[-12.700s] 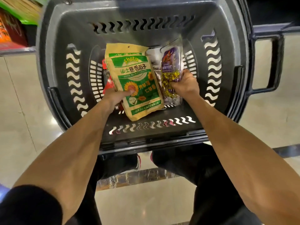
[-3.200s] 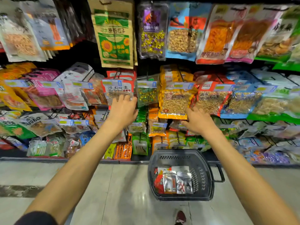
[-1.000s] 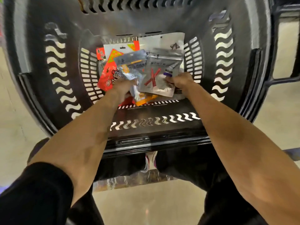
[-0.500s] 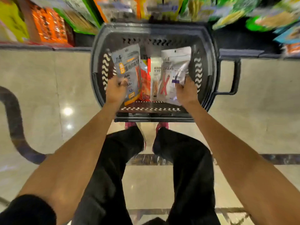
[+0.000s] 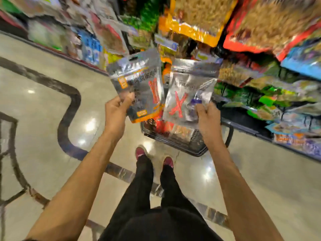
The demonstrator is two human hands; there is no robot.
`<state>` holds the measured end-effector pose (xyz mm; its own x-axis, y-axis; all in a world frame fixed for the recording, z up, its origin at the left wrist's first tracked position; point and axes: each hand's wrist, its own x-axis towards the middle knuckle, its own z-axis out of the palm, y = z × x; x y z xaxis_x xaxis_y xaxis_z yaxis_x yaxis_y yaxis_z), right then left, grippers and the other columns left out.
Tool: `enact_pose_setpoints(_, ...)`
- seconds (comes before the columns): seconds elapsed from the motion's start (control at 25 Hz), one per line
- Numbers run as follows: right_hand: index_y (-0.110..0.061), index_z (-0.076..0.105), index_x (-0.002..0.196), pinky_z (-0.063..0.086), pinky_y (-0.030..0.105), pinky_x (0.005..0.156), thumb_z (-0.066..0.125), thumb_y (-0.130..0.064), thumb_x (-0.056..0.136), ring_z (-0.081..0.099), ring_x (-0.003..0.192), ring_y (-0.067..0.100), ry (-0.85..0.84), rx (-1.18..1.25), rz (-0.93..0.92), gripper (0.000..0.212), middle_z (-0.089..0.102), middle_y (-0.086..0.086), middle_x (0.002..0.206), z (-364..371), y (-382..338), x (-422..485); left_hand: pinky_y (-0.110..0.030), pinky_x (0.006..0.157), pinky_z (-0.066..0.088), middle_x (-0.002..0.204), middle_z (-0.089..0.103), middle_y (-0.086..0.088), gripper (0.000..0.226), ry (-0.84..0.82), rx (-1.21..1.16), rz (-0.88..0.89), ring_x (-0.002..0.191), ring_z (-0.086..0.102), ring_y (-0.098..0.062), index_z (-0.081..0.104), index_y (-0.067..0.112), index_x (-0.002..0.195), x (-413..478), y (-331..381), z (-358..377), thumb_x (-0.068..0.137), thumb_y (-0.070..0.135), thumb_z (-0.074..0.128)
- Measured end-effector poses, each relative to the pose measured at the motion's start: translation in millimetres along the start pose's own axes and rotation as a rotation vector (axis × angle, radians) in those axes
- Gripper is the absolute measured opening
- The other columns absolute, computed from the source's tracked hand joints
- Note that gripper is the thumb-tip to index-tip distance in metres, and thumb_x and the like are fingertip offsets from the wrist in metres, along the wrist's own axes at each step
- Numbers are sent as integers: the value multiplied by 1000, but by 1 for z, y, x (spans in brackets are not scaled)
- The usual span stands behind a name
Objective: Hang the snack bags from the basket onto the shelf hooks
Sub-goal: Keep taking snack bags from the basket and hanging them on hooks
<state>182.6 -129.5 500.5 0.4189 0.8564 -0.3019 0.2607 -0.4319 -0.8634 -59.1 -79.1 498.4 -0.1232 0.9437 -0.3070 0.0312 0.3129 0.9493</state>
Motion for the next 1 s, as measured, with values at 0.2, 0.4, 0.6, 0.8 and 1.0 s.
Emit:
enact_pose_setpoints(0.2, -25, 47, 70, 33, 27, 58, 50, -11, 101, 39, 60, 6, -69, 216, -136, 33, 42, -1, 66, -3, -91, -54, -35, 81, 52, 96, 72, -6, 17, 151, -318, -5, 87, 66, -22, 70, 14, 93, -61, 65, -54, 98, 22, 56)
enact_pose_setpoints(0.4, -26, 56, 72, 35, 33, 58, 55, -24, 98, 41, 59, 16, -216, 269, -219, 26, 46, -2, 63, 5, -143, -112, -38, 91, 54, 101, 75, -5, 25, 370, -379, 35, 96, 70, -22, 70, 14, 100, -133, 83, -124, 103, 17, 45)
enact_pose_setpoints(0.6, -21, 62, 81, 41, 34, 57, 54, -20, 100, 47, 60, 16, -259, 279, -235, 20, 54, -9, 62, 48, -166, -177, -46, 90, 45, 102, 68, -16, 21, 505, -394, 27, 96, 58, -32, 72, 15, 97, -183, 81, -223, 99, 26, 54)
enact_pose_setpoints(0.8, -27, 61, 78, 35, 19, 46, 50, -16, 102, 41, 45, 1, -363, 321, -261, 29, 50, -18, 52, 109, -183, -238, -26, 54, 32, 60, 43, -1, 27, 566, -350, 75, 54, 37, -10, 62, 18, 77, -215, 93, -310, 101, 23, 51)
enact_pose_setpoints(1.0, -19, 61, 81, 42, 32, 59, 54, -21, 100, 51, 55, 8, -301, 320, -308, 20, 57, -16, 56, 153, -202, -267, -26, 53, 32, 54, 49, 6, 30, 523, -346, 112, 49, 37, -5, 61, 18, 74, -202, 112, -356, 102, 19, 50)
